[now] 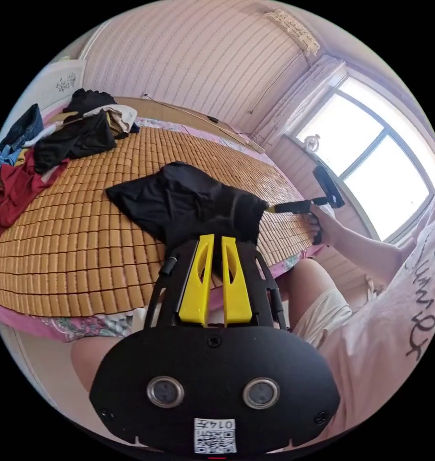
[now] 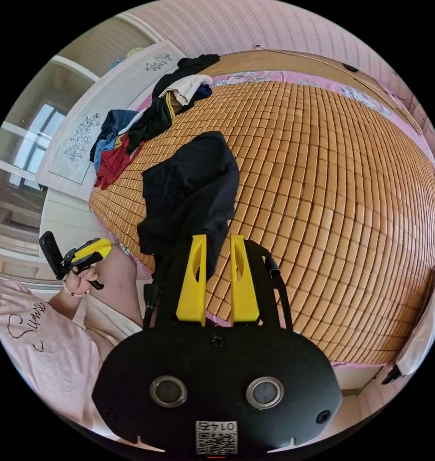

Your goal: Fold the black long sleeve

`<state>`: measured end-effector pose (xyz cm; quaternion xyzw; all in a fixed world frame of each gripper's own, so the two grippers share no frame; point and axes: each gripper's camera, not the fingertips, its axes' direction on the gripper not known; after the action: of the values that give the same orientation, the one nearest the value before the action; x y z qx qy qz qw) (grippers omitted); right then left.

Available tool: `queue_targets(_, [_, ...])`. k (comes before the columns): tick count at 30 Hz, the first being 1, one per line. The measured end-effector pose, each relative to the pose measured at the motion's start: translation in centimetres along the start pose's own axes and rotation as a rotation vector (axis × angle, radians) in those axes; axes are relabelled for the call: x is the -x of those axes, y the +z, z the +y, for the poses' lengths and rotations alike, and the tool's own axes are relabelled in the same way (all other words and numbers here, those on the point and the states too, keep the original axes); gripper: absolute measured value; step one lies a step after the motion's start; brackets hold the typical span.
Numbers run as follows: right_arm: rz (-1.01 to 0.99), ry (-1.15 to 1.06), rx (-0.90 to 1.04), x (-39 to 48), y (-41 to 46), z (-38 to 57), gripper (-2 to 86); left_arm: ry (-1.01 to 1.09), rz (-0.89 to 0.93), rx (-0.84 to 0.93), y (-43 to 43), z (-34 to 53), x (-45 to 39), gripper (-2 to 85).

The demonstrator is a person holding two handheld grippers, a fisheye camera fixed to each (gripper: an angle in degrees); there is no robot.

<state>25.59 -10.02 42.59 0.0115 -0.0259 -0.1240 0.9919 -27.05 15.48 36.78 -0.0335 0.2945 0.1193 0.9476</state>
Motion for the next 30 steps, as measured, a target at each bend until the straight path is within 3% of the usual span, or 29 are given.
queue_targets(2, [-0.101,0.034,0.017,0.0,1.3,2.5,9.7,0.021,-0.174,0.000,-0.4,-1.9,2.7,1.0])
queue_targets(4, [-0.090,0.040,0.045,0.1,2.5,3.9,10.9,0.028,-0.238,0.026,0.4,-4.0,5.1,1.7])
queue_targets(6, [-0.082,0.077,0.099,-0.3,4.1,5.2,12.4,0.028,-0.253,0.034,1.7,-6.3,7.2,3.2])
queue_targets(10, [-0.303,0.169,0.183,-1.8,7.0,7.5,15.5,0.015,-0.304,0.149,6.8,-11.9,10.6,5.8])
queue_targets(12, [-0.305,0.223,0.185,-2.6,7.7,8.2,15.6,0.011,-0.359,0.204,9.0,-13.7,11.5,7.8])
queue_targets(16, [-0.334,0.286,0.200,-4.5,9.1,8.6,14.0,0.051,-0.390,0.296,12.5,-16.6,11.6,7.4])
queue_targets(20, [-0.240,0.286,0.222,-5.9,8.8,9.8,5.3,0.052,-0.313,0.299,12.8,-17.7,11.2,0.5])
queue_targets(26, [-0.491,0.272,0.043,-8.3,5.9,12.5,0.3,0.038,-0.232,0.263,8.9,-17.1,10.0,-0.6])
queue_targets(30, [-0.546,0.222,-0.057,-9.6,2.3,14.2,0.0,0.064,-0.250,0.208,4.7,-16.5,7.8,-0.7])
